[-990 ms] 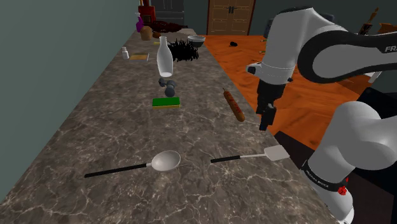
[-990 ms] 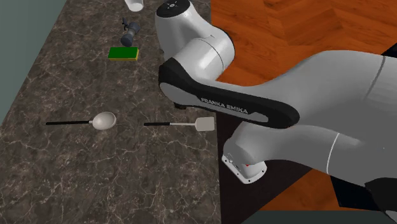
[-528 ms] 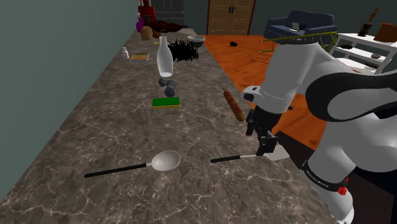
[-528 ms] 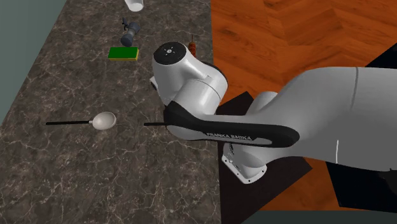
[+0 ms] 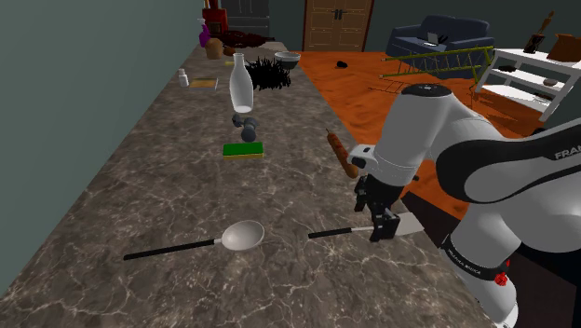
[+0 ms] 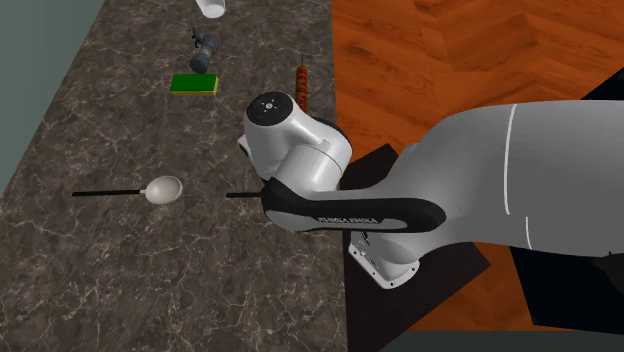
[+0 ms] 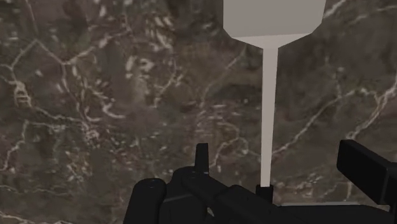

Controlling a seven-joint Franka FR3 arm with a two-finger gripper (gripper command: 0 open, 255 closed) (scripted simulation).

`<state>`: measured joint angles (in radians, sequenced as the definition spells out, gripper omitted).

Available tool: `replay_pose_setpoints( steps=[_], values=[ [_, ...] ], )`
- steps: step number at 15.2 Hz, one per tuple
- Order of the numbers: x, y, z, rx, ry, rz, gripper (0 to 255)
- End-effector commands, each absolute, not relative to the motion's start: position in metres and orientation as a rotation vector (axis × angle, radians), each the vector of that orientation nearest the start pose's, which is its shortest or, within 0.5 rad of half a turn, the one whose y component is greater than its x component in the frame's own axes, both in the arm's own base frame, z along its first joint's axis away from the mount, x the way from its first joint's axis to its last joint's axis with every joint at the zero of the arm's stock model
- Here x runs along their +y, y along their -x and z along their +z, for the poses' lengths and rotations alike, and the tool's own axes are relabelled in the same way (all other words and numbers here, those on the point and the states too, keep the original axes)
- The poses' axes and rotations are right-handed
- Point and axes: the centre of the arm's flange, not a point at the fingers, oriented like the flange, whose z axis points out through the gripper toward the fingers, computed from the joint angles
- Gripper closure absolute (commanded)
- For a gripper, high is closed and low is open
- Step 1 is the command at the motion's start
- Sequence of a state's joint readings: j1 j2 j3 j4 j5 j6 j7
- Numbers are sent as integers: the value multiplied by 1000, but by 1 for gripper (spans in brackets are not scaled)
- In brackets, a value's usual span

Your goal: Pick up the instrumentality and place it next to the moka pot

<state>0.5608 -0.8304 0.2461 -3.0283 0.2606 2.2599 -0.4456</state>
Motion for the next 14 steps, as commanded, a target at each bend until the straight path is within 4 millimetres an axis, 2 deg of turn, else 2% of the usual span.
replay_pose_setpoints(
  steps=[1,7,8,14],
  values=[
    [190,-200,338,-1515,2713,-90,0],
    [190,-200,339,-1515,2713,-90,0],
    [190,-200,339,-1515,2713,-90,255],
    [190,-200,339,-1515,2713,-90,255]
  ],
)
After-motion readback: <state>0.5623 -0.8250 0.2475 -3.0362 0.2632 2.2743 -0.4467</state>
